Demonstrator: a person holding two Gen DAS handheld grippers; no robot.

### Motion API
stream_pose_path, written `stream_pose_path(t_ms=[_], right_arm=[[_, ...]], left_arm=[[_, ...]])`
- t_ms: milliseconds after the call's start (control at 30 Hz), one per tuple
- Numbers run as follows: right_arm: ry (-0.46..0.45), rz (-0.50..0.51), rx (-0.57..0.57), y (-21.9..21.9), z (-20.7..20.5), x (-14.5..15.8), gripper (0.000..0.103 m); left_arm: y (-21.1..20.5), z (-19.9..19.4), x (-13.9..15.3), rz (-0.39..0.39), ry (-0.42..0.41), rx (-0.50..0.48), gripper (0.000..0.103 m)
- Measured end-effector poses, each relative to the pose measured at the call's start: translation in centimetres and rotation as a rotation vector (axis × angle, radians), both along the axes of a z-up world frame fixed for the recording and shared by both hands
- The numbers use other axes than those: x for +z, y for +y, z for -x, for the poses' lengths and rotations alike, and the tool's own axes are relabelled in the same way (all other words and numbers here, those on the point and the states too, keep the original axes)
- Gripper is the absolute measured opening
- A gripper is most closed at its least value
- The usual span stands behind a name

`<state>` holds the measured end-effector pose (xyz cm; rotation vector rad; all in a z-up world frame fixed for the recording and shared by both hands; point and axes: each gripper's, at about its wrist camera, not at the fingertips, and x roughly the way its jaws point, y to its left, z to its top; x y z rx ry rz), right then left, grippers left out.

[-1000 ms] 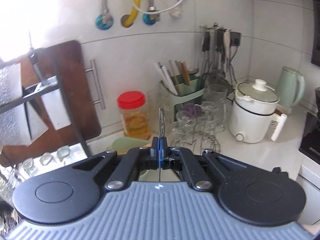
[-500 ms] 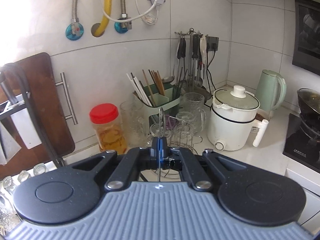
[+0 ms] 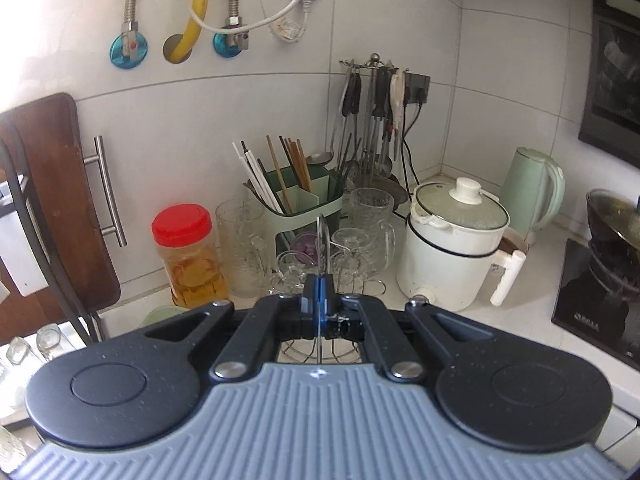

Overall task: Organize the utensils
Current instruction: 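Lift the silver spoon with the left tool and carry it over the jar, then lower the silver spoon into the white jar and open the left tool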

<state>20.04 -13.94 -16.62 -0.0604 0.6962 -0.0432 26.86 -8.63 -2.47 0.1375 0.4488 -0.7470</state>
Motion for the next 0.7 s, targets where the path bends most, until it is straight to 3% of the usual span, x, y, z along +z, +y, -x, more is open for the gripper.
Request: stream_pose_path(t_ms=[167,333,700], right_arm=[[0.003,-0.002,0.008,0.0,0.1,0.0,0.091],[0.002,-0.001,0.02,-0.1,0.2,0.0,0.091],[0.0,0.004,0.03,-0.1,0.2,0.0,0.091]], left_arm=[[-0.2,-0.8,-0.6,0.015,-0.001,0.002,0.001],[0.5,-1.5,-1.1,0.032,0.059,0.023,0.001],[1.7,-0.5,-0.2,0.098,0.093,0.036,0.001]])
